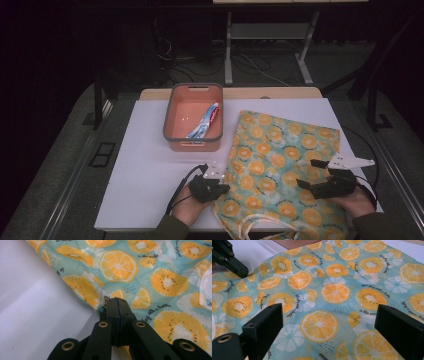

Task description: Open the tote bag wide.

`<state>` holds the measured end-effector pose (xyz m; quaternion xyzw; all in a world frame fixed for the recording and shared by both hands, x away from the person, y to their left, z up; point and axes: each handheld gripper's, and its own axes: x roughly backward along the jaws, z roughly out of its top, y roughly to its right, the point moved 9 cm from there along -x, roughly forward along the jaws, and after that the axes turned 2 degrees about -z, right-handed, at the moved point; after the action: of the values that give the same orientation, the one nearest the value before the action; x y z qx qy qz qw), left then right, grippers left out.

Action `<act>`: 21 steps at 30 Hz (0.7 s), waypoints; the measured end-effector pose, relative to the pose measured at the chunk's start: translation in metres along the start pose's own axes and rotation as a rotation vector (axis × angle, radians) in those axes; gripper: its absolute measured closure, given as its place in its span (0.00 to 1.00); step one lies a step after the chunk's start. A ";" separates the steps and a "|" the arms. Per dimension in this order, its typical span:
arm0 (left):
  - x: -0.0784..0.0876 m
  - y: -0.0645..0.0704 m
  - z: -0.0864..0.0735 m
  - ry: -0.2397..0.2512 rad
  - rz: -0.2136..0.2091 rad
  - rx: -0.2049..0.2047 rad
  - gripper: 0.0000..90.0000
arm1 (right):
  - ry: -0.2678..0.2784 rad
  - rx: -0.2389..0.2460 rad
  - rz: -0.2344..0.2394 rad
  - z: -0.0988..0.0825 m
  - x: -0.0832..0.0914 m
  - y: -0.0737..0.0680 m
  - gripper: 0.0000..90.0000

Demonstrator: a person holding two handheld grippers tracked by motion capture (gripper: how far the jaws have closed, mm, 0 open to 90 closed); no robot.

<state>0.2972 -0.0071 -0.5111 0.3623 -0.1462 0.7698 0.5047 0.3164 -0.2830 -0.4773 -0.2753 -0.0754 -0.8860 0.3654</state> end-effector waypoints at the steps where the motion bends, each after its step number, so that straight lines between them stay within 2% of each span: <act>1: 0.000 0.000 0.001 0.001 0.005 -0.001 0.99 | 0.000 0.000 0.000 0.000 0.000 0.000 0.09; 5: 0.008 -0.013 0.014 0.047 0.040 0.009 0.99 | 0.001 -0.003 -0.003 0.000 0.000 0.000 0.09; 9: 0.014 -0.043 0.033 0.097 0.097 0.039 0.99 | 0.001 -0.006 -0.004 0.000 0.000 0.000 0.09; 11: 0.014 -0.057 0.038 0.103 0.124 0.048 0.99 | 0.002 -0.006 -0.004 0.000 0.000 0.000 0.09; 14: 0.011 -0.079 0.039 0.090 0.201 0.043 0.99 | 0.002 -0.006 -0.004 0.000 0.000 0.001 0.09; 15: 0.010 -0.084 0.038 0.093 0.208 0.054 0.99 | 0.002 -0.005 -0.003 0.000 0.000 0.002 0.09; 18: 0.009 -0.091 0.034 0.093 0.214 0.085 0.99 | 0.000 -0.003 -0.002 0.000 0.000 0.001 0.09; 19: 0.010 -0.090 0.033 0.096 0.213 0.088 0.93 | 0.000 -0.003 -0.001 0.000 0.000 0.000 0.09; 20: 0.011 -0.090 0.032 0.096 0.215 0.093 0.93 | 0.000 -0.003 -0.001 0.000 0.000 0.000 0.09; 21: 0.014 -0.089 0.031 0.094 0.222 0.098 0.85 | 0.000 -0.003 -0.002 0.000 0.000 0.000 0.09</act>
<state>0.3854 0.0235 -0.4921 0.3318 -0.1236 0.8432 0.4045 0.3163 -0.2834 -0.4774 -0.2755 -0.0743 -0.8865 0.3642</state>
